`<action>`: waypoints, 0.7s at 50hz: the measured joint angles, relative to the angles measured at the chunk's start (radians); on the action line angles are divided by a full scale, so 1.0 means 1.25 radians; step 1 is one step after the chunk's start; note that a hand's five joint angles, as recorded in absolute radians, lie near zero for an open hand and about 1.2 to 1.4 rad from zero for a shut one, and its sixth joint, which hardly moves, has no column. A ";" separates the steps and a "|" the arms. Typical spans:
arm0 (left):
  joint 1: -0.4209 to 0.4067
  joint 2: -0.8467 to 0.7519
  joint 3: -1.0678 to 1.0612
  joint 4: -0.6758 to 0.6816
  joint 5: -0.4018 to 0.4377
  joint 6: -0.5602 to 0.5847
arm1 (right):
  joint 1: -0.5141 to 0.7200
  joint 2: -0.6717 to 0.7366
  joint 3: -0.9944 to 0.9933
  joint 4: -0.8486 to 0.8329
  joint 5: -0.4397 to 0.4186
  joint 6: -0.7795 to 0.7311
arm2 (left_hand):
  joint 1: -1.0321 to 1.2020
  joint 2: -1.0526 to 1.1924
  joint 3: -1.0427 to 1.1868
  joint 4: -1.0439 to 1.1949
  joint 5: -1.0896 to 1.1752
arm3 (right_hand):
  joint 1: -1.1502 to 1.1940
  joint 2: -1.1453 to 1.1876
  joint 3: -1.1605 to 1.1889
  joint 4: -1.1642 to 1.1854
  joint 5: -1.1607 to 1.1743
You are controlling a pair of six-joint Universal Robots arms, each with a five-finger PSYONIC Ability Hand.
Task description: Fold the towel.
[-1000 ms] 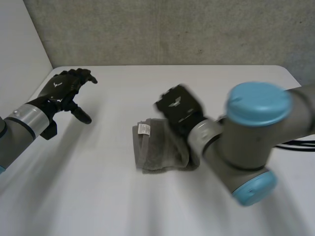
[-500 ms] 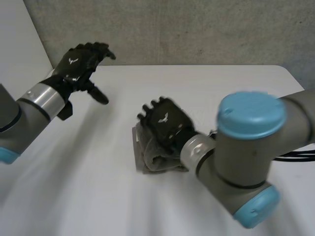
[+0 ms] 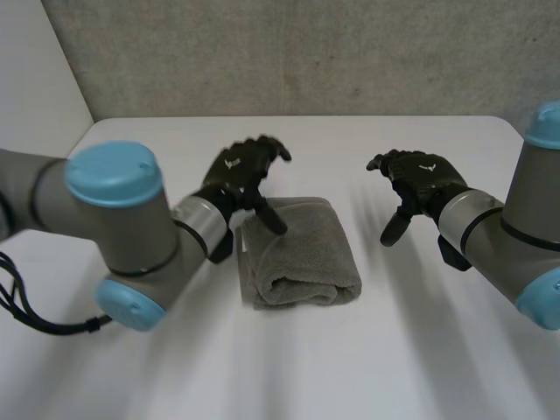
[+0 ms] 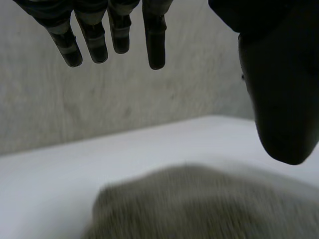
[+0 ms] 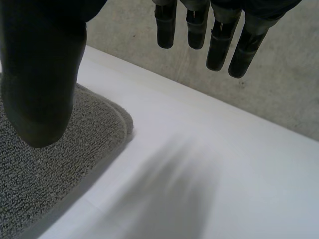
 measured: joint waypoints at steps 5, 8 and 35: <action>-0.027 -0.049 0.014 -0.025 -0.081 0.010 | 0.003 0.032 -0.001 -0.020 -0.011 0.023 | 0.000 0.000 0.000 0.000 0.000 | 0.000 0.000 0.000 0.000 0.000; -0.034 -0.078 0.019 -0.040 -0.122 0.022 | 0.011 0.055 -0.002 -0.040 -0.024 0.028 | 0.000 0.000 0.000 0.000 0.000 | 0.000 0.000 0.000 0.000 0.000; 0.001 -0.101 -0.069 -0.010 -0.143 0.198 | 0.118 0.321 -0.157 -0.095 -0.041 0.011 | -0.001 -0.001 -0.002 -0.002 -0.002 | -0.006 0.000 0.000 0.000 0.000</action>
